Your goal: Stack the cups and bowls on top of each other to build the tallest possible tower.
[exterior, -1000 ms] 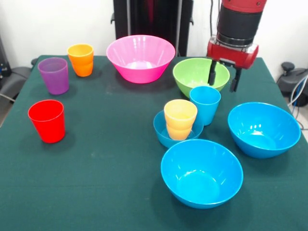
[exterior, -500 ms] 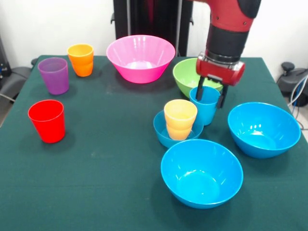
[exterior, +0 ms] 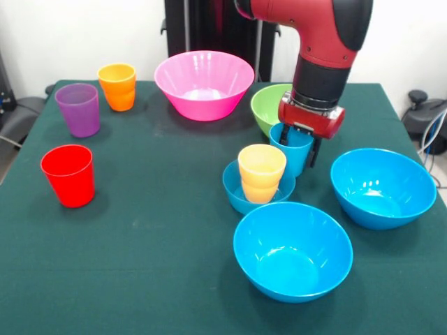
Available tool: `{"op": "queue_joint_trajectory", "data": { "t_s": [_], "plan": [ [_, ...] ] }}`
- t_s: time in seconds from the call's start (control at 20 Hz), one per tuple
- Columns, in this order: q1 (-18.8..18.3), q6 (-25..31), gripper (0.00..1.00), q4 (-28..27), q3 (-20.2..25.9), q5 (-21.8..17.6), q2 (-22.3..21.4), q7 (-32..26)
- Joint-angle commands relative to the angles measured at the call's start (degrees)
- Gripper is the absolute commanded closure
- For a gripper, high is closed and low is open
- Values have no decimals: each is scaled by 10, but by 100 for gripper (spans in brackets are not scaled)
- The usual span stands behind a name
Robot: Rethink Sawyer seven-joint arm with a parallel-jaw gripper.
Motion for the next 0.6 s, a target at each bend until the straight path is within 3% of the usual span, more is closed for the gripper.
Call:
{"op": "queue_joint_trajectory", "data": {
  "t_s": [0.05,0.25,0.5,0.55,0.6],
  "plan": [
    [9,43,0,4,66,28,13,120],
    [23,74,0,0,53,35,5,122],
    [60,128,0,-43,11,38,14,115],
    [66,144,100,-52,3,38,17,115],
    [71,152,100,-59,-4,37,19,114]
  ]
}}
